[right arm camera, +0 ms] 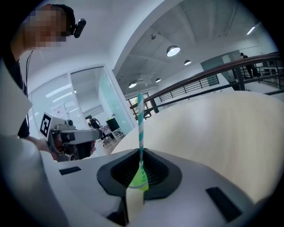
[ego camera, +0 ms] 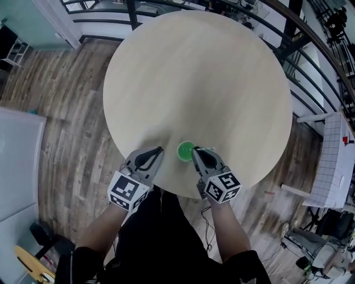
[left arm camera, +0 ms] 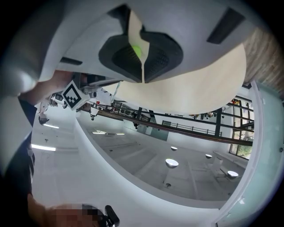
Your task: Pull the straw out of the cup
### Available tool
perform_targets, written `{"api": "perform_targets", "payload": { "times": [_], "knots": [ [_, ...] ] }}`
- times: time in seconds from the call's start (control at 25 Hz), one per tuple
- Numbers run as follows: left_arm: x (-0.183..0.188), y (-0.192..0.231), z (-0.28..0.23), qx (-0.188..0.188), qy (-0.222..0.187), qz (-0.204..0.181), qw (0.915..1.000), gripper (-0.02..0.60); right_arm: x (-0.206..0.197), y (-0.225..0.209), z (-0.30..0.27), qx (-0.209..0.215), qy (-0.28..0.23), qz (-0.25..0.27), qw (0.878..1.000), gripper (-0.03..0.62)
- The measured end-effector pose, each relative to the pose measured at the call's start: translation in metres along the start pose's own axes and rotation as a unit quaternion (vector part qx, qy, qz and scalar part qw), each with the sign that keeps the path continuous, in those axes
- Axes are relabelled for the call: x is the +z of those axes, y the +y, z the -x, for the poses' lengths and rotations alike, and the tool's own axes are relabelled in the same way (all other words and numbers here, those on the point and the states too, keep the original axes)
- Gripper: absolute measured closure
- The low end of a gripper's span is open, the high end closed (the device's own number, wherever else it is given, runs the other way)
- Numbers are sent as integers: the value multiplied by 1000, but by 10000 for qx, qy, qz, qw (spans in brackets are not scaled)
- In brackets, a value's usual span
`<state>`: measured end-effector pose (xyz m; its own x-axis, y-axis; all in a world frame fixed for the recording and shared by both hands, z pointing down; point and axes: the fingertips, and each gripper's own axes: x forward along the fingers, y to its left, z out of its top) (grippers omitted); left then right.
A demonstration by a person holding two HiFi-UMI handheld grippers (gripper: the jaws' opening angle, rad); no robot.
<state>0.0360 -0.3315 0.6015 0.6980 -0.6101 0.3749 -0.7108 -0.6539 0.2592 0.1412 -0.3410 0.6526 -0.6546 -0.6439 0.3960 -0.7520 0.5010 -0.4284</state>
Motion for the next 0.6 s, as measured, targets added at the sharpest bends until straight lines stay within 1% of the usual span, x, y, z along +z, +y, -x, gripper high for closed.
{"api": "perform_targets", "payload": {
  "times": [0.28, 0.6],
  "knots": [
    [18, -6, 16, 86, -47, -68, 9999, 572, 19, 15, 20, 26, -120, 22, 9999, 554],
    [35, -23, 42, 40, -85, -175, 9998, 572, 49, 36, 51, -28, -394, 38, 9992, 555]
  ]
}}
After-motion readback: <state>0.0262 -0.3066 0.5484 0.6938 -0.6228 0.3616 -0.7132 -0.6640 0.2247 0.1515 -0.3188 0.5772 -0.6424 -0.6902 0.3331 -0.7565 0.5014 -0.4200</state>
